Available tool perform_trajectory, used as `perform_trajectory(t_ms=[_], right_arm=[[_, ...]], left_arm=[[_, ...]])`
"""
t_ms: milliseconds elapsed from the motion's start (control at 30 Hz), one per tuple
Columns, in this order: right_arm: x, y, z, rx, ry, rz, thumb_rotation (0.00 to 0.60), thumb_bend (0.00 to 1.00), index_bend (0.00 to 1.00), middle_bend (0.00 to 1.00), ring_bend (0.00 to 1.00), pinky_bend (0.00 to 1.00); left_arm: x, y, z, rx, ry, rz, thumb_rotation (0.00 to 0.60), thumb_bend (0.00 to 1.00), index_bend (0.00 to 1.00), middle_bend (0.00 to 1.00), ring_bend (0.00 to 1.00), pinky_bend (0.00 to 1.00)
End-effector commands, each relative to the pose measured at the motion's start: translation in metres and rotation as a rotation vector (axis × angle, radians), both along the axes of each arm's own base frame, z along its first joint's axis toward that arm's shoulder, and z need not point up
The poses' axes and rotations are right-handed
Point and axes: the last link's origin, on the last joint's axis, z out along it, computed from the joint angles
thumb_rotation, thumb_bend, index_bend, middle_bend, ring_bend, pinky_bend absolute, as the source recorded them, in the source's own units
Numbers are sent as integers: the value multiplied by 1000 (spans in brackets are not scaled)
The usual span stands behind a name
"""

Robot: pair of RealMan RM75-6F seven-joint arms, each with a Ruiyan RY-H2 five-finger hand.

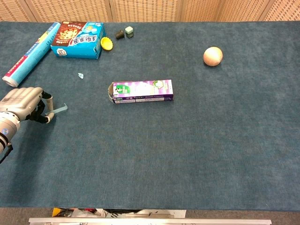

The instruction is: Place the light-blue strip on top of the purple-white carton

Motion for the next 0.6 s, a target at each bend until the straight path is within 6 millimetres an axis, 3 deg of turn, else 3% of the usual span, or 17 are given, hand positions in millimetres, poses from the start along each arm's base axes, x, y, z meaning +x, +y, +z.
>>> perform_trajectory(t_ms=[33, 367, 600], right_arm=[[0, 0, 0, -1, -2, 2, 600, 189, 157, 443, 344, 426], [6, -2, -3, 6, -7, 22, 600, 188, 158, 443, 344, 426], [10, -1, -3, 8, -8, 30, 600, 188, 157, 443, 344, 427]], left_arm=[[7, 4, 4, -2, 8, -47, 600, 380, 555, 844, 886, 978], [52, 38, 13, 9, 52, -315, 600, 380, 555, 844, 887, 978], [76, 55, 5, 21, 161, -524, 600, 380, 555, 844, 887, 978]])
